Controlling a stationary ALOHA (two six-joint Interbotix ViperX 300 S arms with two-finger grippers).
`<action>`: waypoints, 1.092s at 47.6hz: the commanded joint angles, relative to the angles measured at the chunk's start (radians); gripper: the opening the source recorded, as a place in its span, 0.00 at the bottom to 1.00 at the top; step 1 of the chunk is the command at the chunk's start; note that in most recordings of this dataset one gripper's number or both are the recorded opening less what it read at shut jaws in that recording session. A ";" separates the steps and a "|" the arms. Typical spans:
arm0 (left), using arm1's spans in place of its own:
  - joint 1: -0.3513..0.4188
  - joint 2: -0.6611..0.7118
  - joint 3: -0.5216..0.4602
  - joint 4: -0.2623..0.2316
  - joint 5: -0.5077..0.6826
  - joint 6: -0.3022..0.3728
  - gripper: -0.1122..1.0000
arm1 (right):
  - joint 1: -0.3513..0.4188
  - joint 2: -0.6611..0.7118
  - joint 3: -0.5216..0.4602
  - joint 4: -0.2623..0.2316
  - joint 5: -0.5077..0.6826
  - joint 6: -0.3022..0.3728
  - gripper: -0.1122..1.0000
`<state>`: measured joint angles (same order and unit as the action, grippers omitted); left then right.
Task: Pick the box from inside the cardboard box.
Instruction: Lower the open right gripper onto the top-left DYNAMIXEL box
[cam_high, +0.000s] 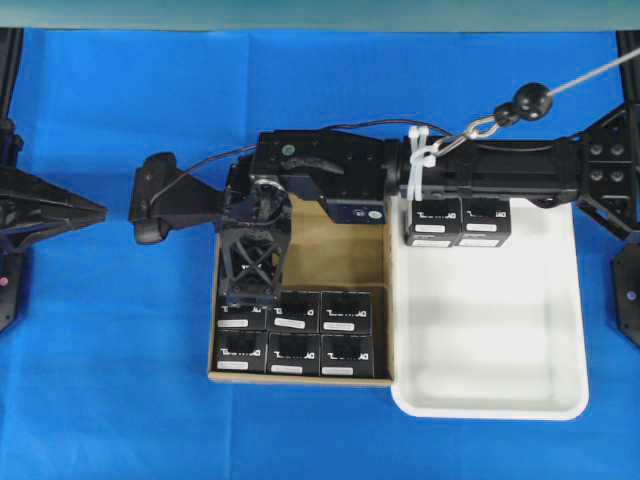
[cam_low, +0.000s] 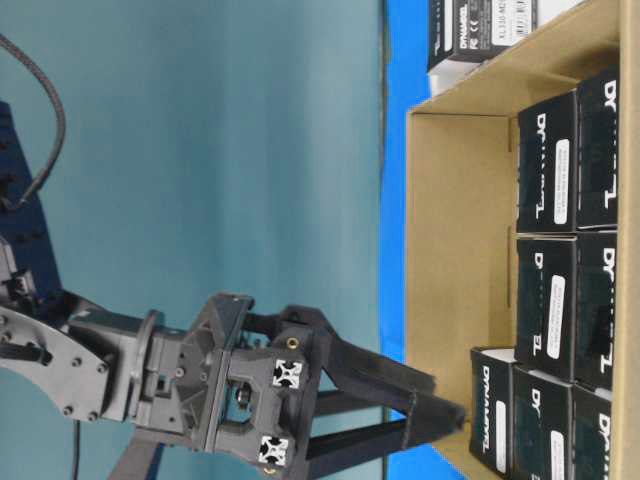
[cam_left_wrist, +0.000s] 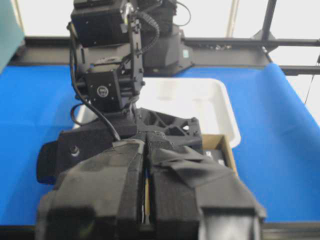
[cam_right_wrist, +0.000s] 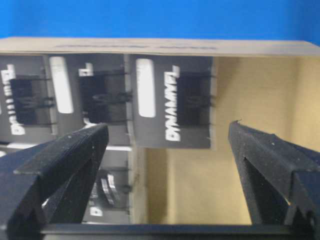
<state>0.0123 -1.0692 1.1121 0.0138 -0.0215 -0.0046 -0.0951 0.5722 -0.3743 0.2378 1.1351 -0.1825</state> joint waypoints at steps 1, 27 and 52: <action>0.002 0.005 -0.037 0.003 0.008 -0.002 0.06 | 0.000 0.009 -0.005 0.026 -0.011 -0.018 0.99; -0.003 0.005 -0.048 0.003 0.038 -0.006 0.06 | -0.025 0.041 -0.003 0.025 -0.052 -0.028 0.99; -0.003 0.005 -0.048 0.003 0.043 -0.006 0.06 | -0.021 0.061 0.002 0.025 -0.057 -0.031 0.99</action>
<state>0.0107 -1.0692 1.0922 0.0138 0.0261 -0.0092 -0.1212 0.6274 -0.3712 0.2592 1.0830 -0.2102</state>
